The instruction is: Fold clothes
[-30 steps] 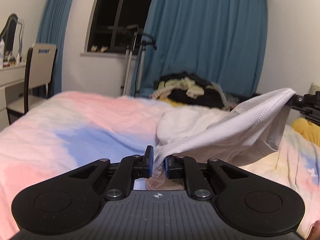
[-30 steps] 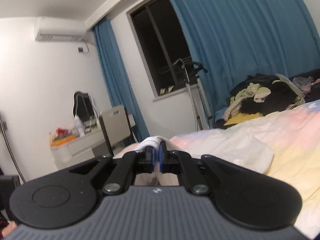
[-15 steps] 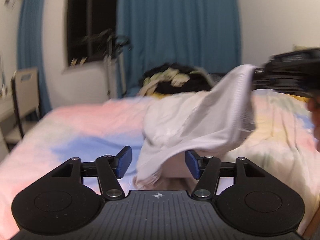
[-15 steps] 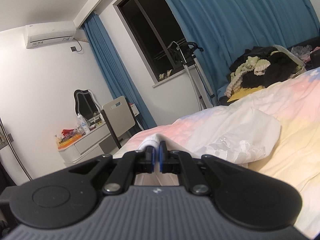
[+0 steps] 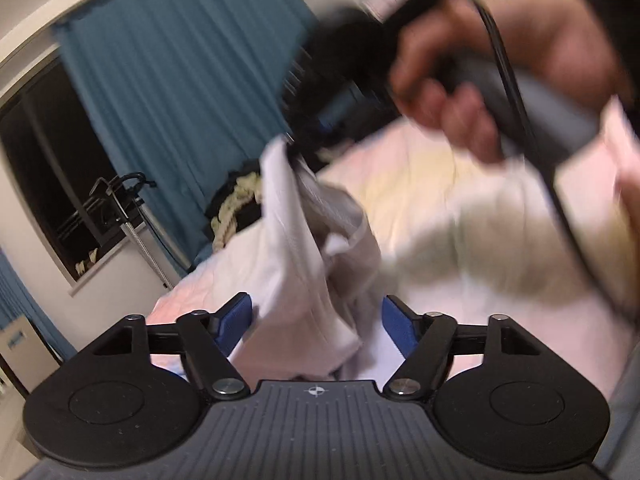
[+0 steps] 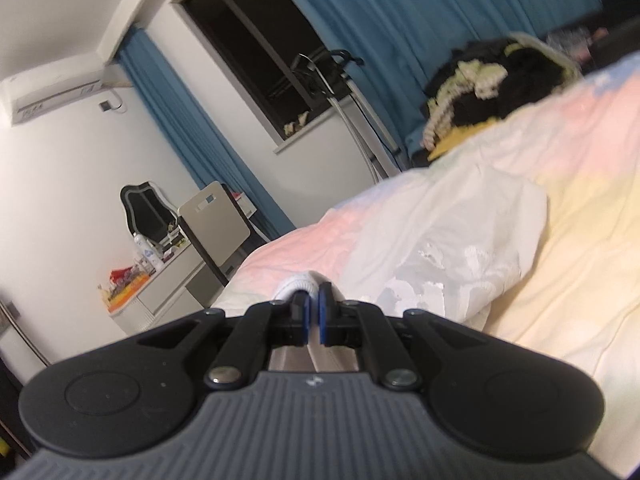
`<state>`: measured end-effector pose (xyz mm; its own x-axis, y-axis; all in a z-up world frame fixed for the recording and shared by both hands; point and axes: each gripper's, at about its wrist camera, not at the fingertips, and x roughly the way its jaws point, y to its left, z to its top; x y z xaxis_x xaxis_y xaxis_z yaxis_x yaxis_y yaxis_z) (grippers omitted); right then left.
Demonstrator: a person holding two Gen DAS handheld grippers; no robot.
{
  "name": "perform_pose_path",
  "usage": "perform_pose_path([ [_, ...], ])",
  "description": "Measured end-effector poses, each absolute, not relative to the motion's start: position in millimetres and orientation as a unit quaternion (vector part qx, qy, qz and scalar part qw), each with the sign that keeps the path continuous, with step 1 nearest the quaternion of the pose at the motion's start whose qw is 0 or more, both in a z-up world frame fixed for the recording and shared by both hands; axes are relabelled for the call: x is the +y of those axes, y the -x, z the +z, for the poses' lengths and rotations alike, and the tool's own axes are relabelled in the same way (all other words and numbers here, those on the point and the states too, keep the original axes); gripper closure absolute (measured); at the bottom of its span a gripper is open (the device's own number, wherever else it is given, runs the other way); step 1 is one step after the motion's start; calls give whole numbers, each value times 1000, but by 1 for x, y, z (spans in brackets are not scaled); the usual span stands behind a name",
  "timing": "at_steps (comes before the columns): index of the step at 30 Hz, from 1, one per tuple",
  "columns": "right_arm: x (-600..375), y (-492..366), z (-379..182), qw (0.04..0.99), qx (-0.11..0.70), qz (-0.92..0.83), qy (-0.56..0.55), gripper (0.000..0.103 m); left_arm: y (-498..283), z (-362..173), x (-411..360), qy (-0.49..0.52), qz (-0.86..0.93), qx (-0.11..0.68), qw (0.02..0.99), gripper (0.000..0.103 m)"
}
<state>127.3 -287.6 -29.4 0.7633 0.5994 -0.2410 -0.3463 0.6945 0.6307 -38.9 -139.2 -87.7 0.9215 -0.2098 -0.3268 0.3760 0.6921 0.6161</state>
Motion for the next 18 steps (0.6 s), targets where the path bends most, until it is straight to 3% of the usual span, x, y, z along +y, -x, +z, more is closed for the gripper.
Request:
perform_pose_path([
  [6,-297,-144,-38,881,241,252,-320,96,4,-136,-153,-479,-134,122,859,32],
  [8,-298,-149,-42,878,249,247,-325,95,-6,-145,-154,-497,-128,119,850,41],
  [12,-298,-158,-55,880,268,231,-317,94,-14,-132,-145,-456,-131,134,870,82],
  [13,-297,-160,-58,880,272,228,-315,94,-15,-125,-141,-438,-130,137,879,89],
  [15,-296,-162,-64,880,279,223,-312,93,-20,-107,-130,-390,-124,142,901,91],
  [18,-293,-161,-69,884,281,220,-303,73,-24,-72,-105,-270,-113,154,944,91],
])
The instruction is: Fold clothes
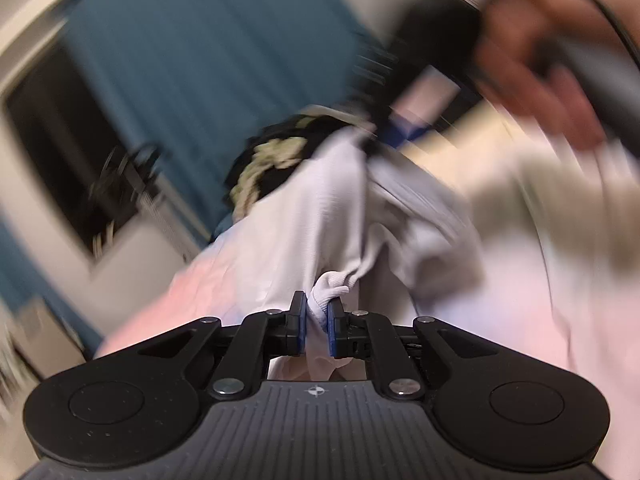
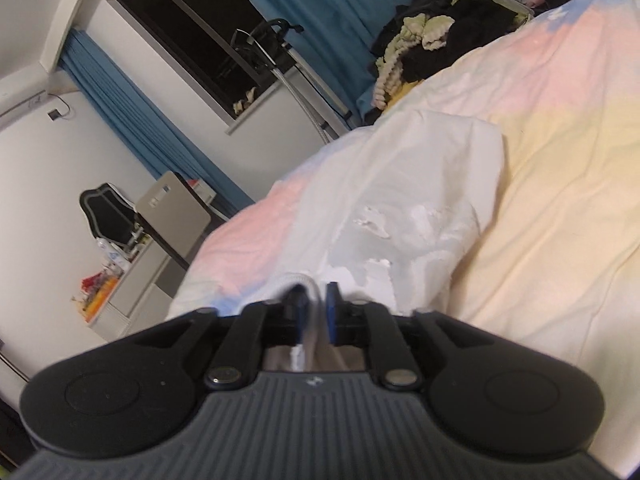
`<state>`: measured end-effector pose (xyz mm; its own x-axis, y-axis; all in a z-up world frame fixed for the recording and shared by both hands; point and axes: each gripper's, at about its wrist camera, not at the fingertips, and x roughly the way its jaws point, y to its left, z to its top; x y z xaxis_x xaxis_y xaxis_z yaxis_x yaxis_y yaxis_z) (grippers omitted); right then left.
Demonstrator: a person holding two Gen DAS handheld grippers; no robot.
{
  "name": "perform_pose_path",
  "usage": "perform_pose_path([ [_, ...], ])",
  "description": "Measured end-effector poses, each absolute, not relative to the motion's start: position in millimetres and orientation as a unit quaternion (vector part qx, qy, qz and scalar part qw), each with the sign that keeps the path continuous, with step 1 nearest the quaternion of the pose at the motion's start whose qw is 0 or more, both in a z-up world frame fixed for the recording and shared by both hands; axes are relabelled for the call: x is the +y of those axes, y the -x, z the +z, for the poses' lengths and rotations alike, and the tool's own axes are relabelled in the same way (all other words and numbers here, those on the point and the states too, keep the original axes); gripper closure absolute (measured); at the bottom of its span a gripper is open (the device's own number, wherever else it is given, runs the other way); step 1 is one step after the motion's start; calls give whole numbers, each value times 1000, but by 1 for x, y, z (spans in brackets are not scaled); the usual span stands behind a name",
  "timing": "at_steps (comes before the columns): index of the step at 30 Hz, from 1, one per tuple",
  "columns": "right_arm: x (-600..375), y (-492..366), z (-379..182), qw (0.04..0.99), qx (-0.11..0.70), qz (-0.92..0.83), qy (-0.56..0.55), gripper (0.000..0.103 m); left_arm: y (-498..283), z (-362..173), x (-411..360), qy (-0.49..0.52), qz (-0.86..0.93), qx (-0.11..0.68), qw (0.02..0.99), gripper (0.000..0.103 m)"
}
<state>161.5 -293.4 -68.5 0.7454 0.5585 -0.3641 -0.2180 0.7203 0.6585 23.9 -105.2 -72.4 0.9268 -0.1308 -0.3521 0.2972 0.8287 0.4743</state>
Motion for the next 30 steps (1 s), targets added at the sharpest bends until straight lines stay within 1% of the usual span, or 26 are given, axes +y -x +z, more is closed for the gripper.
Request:
perform_pose_path([
  [1,-293,-159,-68,886,278,221,-297,62,-25,-62,-94,-225,-111,158,955,91],
  [2,-293,-156,-66,889,275,222,-291,57,-27,-52,-82,-180,-109,163,964,91],
  [5,-292,-146,-62,899,263,225,-268,53,-30,-34,-50,-61,-110,180,976,91],
  [9,-280,-115,-53,918,249,238,-195,53,-37,-24,-26,20,-115,192,974,91],
  [14,-260,-88,-54,934,255,232,-96,52,-33,-16,-9,78,-118,195,971,91],
  [19,-239,-74,-64,923,273,267,-45,52,-34,-14,9,129,-99,198,967,92],
  [25,-189,-60,-90,906,307,284,70,49,-40,-15,13,135,-91,201,966,92],
  [29,-158,-65,-120,897,319,238,191,51,-39,-13,17,144,-85,196,966,92],
  [30,-156,-67,-123,899,315,226,203,52,-38,-13,18,146,-84,196,966,92],
])
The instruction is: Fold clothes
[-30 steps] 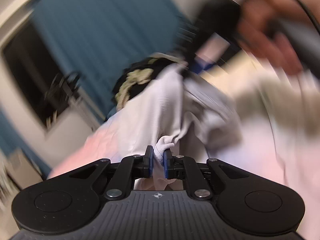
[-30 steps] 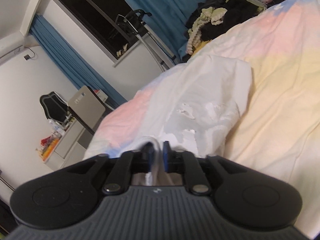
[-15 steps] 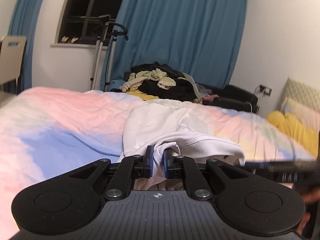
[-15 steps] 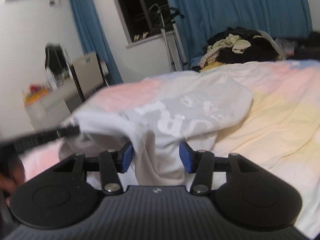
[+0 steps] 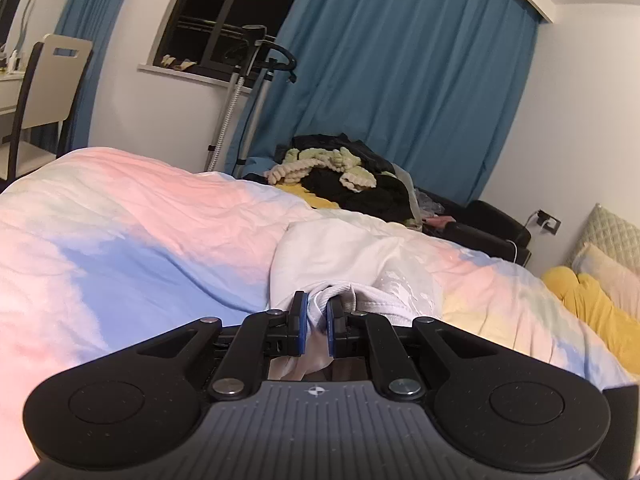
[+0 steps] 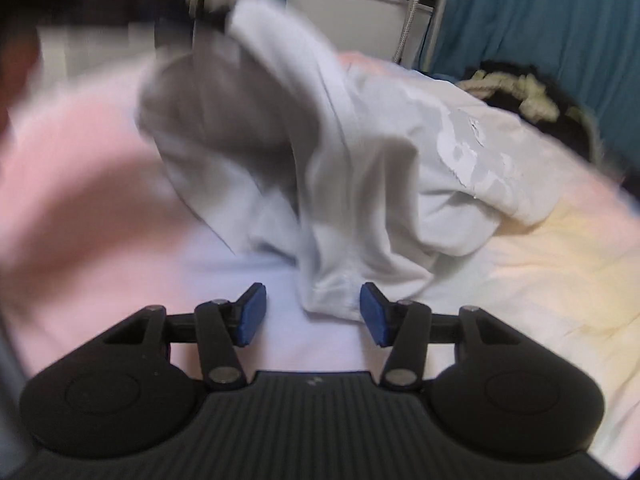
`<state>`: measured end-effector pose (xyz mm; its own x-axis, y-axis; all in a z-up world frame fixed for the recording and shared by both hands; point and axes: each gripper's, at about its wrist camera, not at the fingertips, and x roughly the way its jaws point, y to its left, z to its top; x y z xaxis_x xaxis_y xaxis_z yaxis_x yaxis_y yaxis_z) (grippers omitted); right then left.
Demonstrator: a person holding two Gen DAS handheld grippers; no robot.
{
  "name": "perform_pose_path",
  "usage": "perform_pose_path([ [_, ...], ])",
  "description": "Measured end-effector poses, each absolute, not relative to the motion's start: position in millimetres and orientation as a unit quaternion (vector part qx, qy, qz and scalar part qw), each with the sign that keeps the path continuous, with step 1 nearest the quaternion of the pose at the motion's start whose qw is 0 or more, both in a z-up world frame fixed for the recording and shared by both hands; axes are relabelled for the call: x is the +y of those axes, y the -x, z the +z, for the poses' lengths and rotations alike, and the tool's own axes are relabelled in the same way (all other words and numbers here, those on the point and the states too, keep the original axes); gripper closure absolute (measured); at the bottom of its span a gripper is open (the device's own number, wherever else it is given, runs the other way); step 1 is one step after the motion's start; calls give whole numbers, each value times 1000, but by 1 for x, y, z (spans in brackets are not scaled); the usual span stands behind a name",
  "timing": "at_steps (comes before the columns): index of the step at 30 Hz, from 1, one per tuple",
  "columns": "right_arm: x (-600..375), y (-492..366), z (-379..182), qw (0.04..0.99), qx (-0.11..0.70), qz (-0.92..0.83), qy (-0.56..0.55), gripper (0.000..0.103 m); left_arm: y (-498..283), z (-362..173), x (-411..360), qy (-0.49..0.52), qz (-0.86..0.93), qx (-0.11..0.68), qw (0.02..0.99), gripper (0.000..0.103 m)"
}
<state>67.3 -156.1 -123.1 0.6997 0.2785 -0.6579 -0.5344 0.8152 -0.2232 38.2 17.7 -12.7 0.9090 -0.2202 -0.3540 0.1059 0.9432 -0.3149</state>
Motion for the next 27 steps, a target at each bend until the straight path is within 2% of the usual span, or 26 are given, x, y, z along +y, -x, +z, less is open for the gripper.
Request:
perform_pose_path([
  [1,-156,-70,-125,903,309,216,208,54,-38,-12,19,147,-83,196,966,92],
  [3,-161,-75,-124,912,297,201,198,77,-38,-12,19,142,-80,197,967,91],
  [4,-167,-78,-119,919,289,199,177,96,-37,-12,19,139,-78,198,967,91],
  [8,-197,-81,-92,944,254,188,91,97,-36,-12,17,124,-73,208,968,87],
  [9,-207,-79,-84,950,243,185,69,97,-36,-13,17,122,-75,215,966,81],
  [10,-217,-78,-76,955,232,181,46,97,-36,-14,16,120,-78,222,965,68],
  [12,-237,-75,-60,963,207,173,6,97,-34,-14,11,103,-82,224,966,51],
  [17,-272,-78,-34,970,159,168,-76,97,-21,-16,-10,31,-113,211,971,44],
  [22,-287,-79,-9,973,109,175,-106,97,5,-17,-34,-53,-163,165,971,29],
  [27,-296,-88,7,974,81,184,-102,97,32,-26,-58,-122,-224,122,959,26],
])
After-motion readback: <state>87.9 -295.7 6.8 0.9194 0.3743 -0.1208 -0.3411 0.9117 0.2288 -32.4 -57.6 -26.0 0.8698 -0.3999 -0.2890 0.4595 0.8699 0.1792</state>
